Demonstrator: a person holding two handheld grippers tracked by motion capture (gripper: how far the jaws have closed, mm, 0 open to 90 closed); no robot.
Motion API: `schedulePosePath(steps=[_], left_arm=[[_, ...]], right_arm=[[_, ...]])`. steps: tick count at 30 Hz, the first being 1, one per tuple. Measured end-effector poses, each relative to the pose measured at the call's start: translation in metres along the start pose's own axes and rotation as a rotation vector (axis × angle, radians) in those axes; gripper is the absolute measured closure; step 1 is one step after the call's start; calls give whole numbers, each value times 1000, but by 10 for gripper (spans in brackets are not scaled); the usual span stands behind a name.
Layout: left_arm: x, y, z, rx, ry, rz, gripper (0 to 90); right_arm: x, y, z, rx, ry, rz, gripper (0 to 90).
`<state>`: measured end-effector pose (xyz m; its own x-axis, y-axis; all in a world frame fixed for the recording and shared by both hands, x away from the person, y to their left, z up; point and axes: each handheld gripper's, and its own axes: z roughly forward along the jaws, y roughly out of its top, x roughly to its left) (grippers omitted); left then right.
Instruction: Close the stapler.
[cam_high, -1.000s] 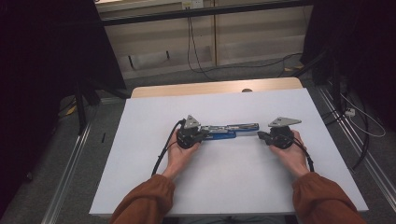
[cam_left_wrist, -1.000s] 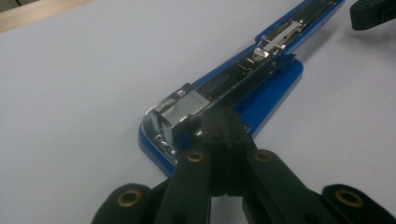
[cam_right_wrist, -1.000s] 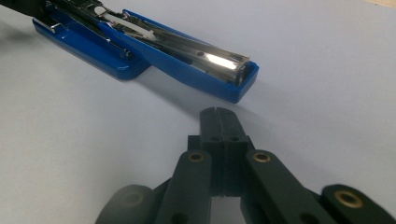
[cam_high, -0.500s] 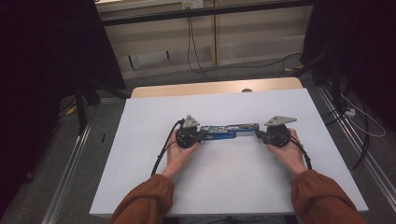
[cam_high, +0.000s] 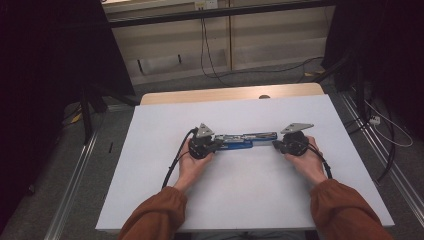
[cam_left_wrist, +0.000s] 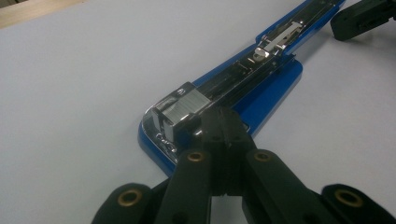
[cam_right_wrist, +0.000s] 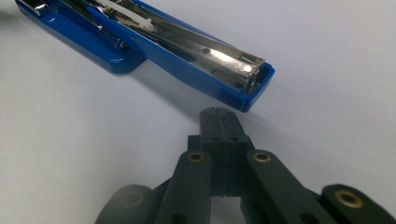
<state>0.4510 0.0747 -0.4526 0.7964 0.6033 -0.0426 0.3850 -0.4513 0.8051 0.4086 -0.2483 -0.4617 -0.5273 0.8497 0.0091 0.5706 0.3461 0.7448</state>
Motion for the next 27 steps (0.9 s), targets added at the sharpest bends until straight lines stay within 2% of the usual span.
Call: schedulePosePath(steps=[3, 8, 9, 14, 18, 19, 23, 25, 27], left_arm=[[0, 0, 0, -3, -1, -13, 900], [1, 0, 0, 1, -6, -8, 900], [1, 0, -1, 5, 1, 6, 900], [0, -1, 0, -3, -9, -29, 900], [0, -1, 0, -7, -8, -29, 900], [0, 0, 0, -2, -3, -15, 900], [0, 0, 0, -5, -3, -21, 900], [1, 0, -1, -1, 4, -8, 900], [1, 0, -1, 1, -9, -11, 900]], right_arm=[[-2, -1, 1, -13, 10, 8, 900], [-1, 1, 2, -12, 3, 7, 900], [-1, 1, 3, -13, 3, 9, 900], [0, 2, 4, -17, 12, 0, 900], [2, 3, 5, -25, 8, -3, 900], [2, 3, 5, -28, 8, -3, 900], [2, 3, 5, -31, 10, -5, 900], [2, 4, 5, -35, 7, -4, 900], [2, 4, 5, -37, 6, -5, 900]])
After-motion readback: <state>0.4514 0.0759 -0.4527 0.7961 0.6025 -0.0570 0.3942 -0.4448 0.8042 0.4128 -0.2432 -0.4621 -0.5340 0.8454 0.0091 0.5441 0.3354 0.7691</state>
